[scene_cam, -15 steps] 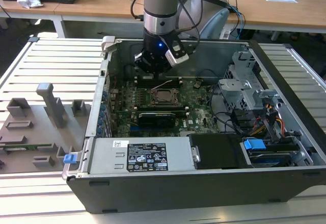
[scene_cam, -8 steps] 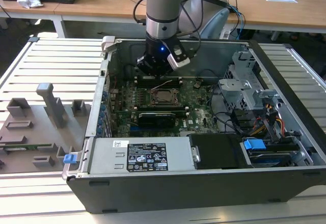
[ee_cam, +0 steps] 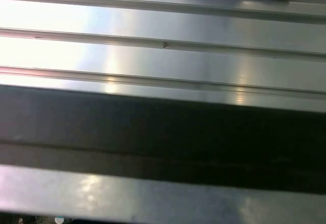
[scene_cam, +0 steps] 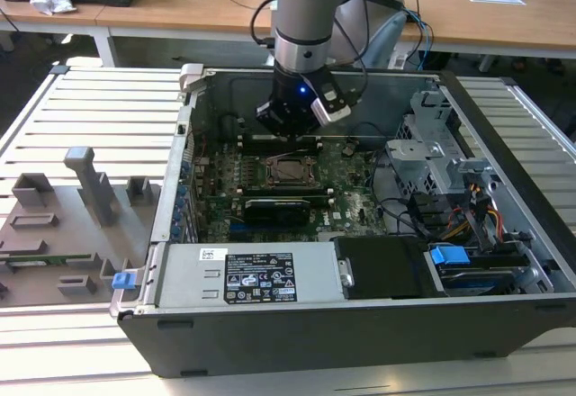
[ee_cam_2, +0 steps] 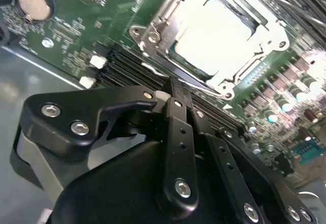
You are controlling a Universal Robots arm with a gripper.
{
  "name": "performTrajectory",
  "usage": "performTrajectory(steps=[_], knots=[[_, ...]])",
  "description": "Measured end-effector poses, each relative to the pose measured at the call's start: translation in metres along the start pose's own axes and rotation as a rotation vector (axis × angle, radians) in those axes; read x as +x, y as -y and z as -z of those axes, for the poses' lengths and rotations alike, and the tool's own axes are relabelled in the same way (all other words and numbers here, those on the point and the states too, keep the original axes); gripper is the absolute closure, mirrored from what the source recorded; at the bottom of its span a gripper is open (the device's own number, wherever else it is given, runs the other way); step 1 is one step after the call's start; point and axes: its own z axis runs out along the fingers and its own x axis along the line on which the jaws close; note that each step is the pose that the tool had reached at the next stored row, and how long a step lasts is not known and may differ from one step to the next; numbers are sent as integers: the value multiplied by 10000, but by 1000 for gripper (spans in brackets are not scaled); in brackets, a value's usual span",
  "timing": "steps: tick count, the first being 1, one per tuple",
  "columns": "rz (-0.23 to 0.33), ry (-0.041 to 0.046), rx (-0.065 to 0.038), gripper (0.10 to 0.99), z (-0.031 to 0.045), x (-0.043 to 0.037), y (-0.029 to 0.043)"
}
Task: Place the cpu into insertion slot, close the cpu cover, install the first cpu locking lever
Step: 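Install the first cpu locking lever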
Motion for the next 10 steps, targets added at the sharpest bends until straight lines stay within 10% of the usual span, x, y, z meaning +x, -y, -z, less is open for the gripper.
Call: performTrajectory(steps=[10], knots=[[-2,-6,3,980,-78,-126,22]])
